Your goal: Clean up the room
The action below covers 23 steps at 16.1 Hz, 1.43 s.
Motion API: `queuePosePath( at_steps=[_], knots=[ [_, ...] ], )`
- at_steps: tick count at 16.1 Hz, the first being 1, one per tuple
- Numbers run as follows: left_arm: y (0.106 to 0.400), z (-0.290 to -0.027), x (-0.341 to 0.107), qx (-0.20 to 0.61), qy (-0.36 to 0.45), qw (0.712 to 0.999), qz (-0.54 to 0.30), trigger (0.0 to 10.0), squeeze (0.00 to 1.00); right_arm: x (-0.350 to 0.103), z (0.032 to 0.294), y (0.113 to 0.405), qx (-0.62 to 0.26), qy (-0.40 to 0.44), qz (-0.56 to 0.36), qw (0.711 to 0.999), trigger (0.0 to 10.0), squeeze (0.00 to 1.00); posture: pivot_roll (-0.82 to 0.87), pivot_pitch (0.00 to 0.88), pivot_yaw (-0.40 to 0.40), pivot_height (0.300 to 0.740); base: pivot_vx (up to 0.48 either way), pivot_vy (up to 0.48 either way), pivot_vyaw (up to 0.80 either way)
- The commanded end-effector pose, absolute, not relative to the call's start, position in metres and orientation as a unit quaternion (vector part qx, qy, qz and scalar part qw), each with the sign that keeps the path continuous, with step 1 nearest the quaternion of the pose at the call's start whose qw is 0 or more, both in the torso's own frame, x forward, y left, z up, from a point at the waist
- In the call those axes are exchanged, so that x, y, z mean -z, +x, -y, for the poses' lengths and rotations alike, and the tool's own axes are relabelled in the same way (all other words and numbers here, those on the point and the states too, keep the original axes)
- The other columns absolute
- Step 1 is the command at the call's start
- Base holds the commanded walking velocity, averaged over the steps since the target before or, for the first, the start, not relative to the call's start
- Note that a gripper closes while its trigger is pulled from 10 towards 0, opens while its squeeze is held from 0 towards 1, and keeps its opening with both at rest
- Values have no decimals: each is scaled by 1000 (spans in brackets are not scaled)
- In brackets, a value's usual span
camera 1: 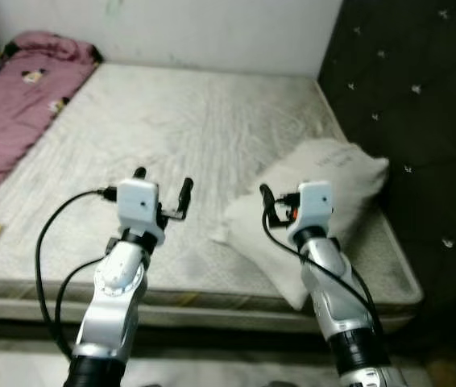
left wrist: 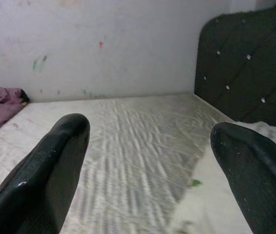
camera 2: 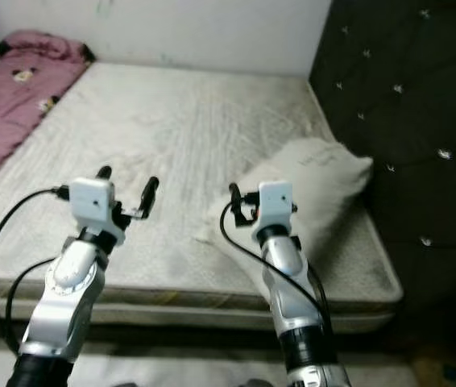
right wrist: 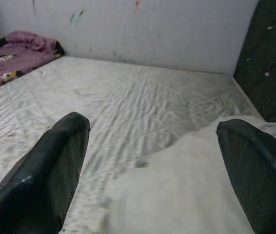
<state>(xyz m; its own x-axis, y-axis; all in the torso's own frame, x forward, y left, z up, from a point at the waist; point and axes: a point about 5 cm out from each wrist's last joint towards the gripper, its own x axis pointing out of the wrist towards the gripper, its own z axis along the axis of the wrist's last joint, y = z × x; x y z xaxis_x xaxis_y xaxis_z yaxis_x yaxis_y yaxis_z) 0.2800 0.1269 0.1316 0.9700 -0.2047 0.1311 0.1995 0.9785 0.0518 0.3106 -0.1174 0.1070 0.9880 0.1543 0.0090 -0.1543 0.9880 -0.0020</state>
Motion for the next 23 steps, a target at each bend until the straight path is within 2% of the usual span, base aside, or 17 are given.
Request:
queuePosePath(
  at_steps=[1, 7, 12, 23],
  knots=[
    [280, -119, -131, 117, 19, 991, 67, 10000, 0, -105, 125, 309, -67, -5, 0, 998, 10000, 0, 28, 0, -26, 740, 0, -480, 0],
    [280, -119, -131, 117, 19, 991, 67, 10000, 0, -105, 125, 310, -67, -5, 1, 998, 10000, 0, 28, 0, -26, 740, 0, -480, 0],
    [282, -120, -134, 108, -7, 991, 74, 10000, 0, -106, 126, 312, -66, -6, 4, 998, 10000, 0, 24, 0, -28, 740, 0, 370, 0],
    [281, -116, -136, 121, -9, 989, 86, 10000, 0, -107, 125, 312, -69, -5, 10, 998, 10000, 0, 26, 0, -30, 740, 0, 0, 0]
  ],
)
